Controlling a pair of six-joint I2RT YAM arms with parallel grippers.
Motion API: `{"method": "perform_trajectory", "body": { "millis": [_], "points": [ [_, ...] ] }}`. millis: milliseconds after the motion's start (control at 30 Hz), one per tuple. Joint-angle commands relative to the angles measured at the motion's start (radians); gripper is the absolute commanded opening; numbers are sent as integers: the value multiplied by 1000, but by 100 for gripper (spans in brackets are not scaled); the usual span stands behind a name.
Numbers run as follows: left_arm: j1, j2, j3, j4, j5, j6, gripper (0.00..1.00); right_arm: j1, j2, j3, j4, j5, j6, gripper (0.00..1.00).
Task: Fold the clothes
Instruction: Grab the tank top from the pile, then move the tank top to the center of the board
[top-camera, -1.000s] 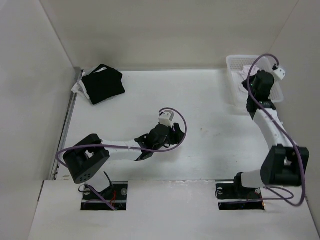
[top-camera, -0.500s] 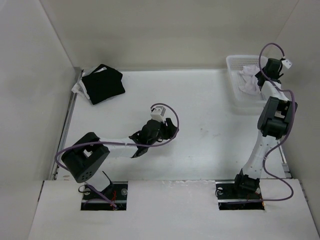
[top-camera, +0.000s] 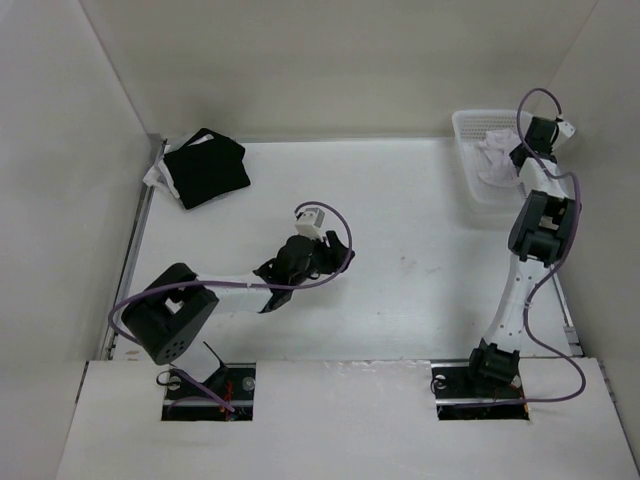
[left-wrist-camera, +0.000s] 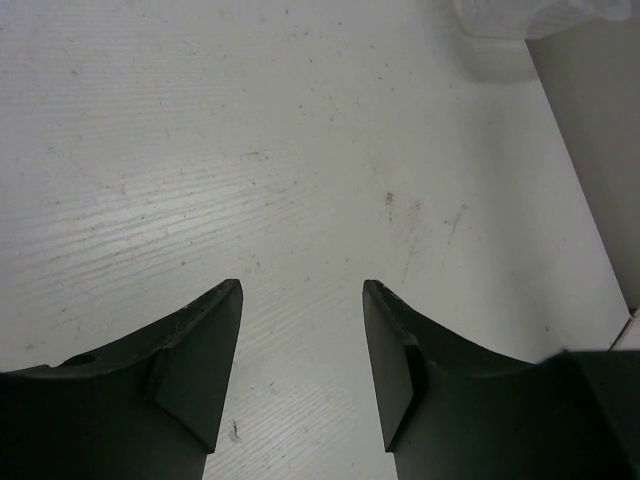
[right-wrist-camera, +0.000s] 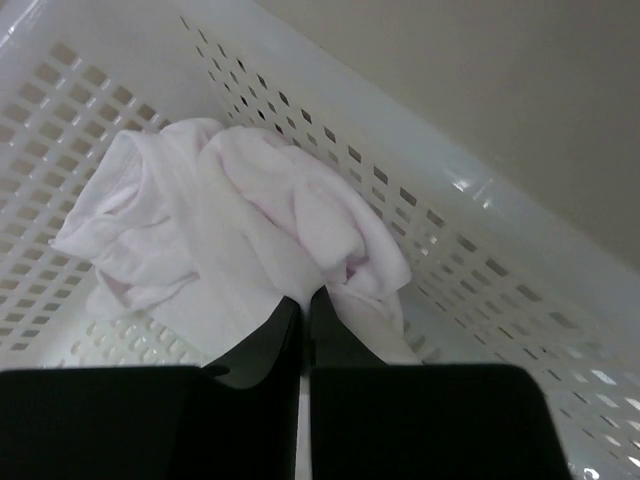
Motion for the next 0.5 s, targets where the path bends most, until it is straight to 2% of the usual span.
{"method": "perform_trajectory", "body": {
  "millis": [0, 133, 167, 267, 467],
  "points": [
    [7, -2, 5, 71, 32, -19, 50, -7, -160, -136, 146, -15, 29, 1],
    [9, 21, 19, 71, 45, -28, 50, 33, -466, -395, 372, -88, 78, 1],
    [11, 24, 20, 71, 48, -30, 50, 44, -508, -419, 381, -99, 89, 1],
    [23, 4, 9, 73, 45, -36, 49, 138, -822, -576, 414, -144, 129, 1],
    [69, -71, -27, 70, 43, -67, 49, 345, -1186, -715, 372, -194, 115, 2]
  ]
}}
